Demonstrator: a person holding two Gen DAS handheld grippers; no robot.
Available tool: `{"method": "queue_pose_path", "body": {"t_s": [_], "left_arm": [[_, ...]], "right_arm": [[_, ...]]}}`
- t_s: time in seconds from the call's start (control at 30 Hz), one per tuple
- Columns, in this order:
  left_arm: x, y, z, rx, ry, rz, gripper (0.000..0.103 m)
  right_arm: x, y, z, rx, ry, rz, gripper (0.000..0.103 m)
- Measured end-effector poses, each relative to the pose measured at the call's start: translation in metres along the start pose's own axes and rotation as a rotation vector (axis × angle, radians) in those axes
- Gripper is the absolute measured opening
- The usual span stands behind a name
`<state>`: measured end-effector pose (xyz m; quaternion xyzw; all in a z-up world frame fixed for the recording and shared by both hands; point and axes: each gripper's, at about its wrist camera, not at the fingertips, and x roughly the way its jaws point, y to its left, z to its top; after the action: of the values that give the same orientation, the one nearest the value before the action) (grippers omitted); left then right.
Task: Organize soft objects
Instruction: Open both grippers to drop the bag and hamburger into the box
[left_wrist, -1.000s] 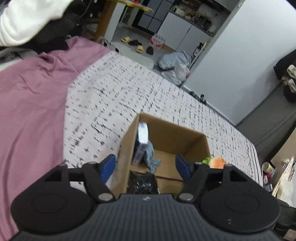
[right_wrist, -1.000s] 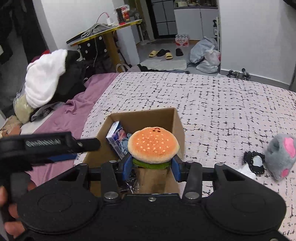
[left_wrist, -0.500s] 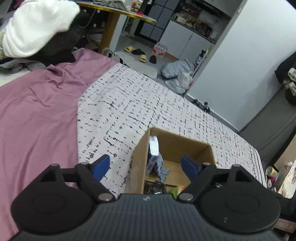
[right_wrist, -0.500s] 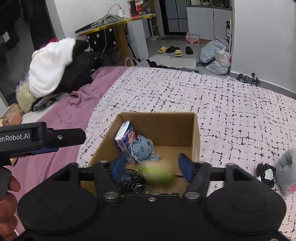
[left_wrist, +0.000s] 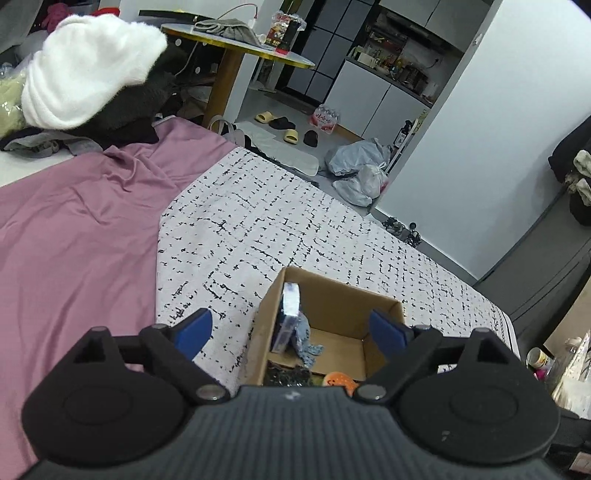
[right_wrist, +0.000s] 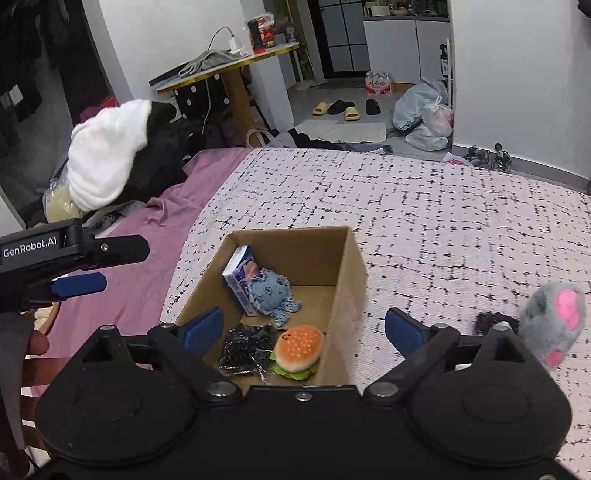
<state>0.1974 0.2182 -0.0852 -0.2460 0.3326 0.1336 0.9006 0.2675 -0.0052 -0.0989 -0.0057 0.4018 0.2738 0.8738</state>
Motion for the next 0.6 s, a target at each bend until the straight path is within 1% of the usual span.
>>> {"method": "queue_pose_path", "body": {"t_s": [0.13, 0.27, 0.37, 0.5, 0.6], "left_arm": [[-0.010, -0.016, -0.004, 0.036, -0.013, 0.033, 0.091], [-0.021, -0.035, -0.009, 0.066, -0.024, 0.043, 0.091], [-0.026, -0.046, -0.014, 0.081, -0.013, 0.043, 0.091], [-0.032, -0.057, -0.019, 0.068, -0.014, 0.049, 0.091], [-0.036, -0.063, -0.022, 0.054, -0.020, 0.068, 0.091]], "right_arm": [[-0.017, -0.015, 0.000, 0.021, -0.024, 0.006, 0.097], [-0.033, -0.031, 0.000, 0.037, -0.044, 0.006, 0.098], [-0.044, -0.044, -0.001, 0.050, -0.059, 0.003, 0.101], [-0.058, -0.064, -0.003, 0.074, -0.077, 0.005, 0.101], [-0.066, -0.077, -0.004, 0.086, -0.078, 0.009, 0.101]]}}
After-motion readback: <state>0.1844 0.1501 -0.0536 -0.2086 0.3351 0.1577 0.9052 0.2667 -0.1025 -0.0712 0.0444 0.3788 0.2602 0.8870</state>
